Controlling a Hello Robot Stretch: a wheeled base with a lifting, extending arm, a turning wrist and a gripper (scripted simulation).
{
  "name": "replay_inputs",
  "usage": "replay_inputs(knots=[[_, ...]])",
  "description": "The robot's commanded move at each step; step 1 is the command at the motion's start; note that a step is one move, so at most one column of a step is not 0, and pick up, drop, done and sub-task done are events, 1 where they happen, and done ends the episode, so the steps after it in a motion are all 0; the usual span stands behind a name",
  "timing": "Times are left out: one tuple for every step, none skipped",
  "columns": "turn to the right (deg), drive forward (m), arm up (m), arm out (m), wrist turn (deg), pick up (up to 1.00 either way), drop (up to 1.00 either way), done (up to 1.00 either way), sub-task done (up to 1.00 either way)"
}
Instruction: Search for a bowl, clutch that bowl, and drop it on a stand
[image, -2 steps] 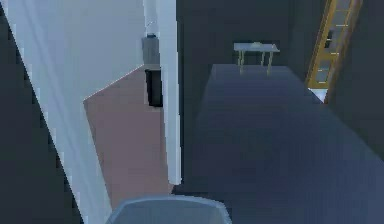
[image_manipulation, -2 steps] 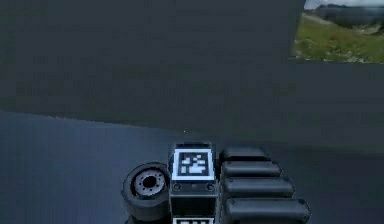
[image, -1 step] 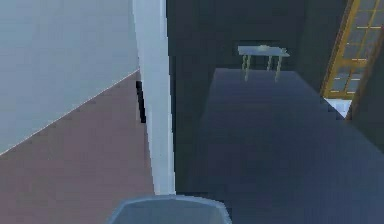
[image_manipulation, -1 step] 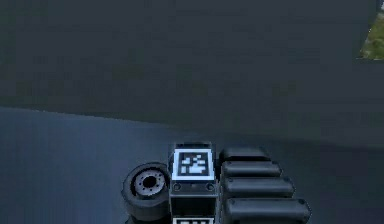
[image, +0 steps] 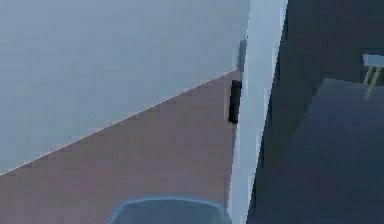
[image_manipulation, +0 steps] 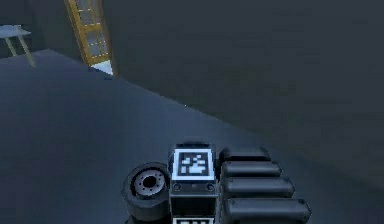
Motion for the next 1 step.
replay_inputs(knots=[[0.0,0.95,0.00,0.00,0.0,0.00,0.00,0.00,0.00]])
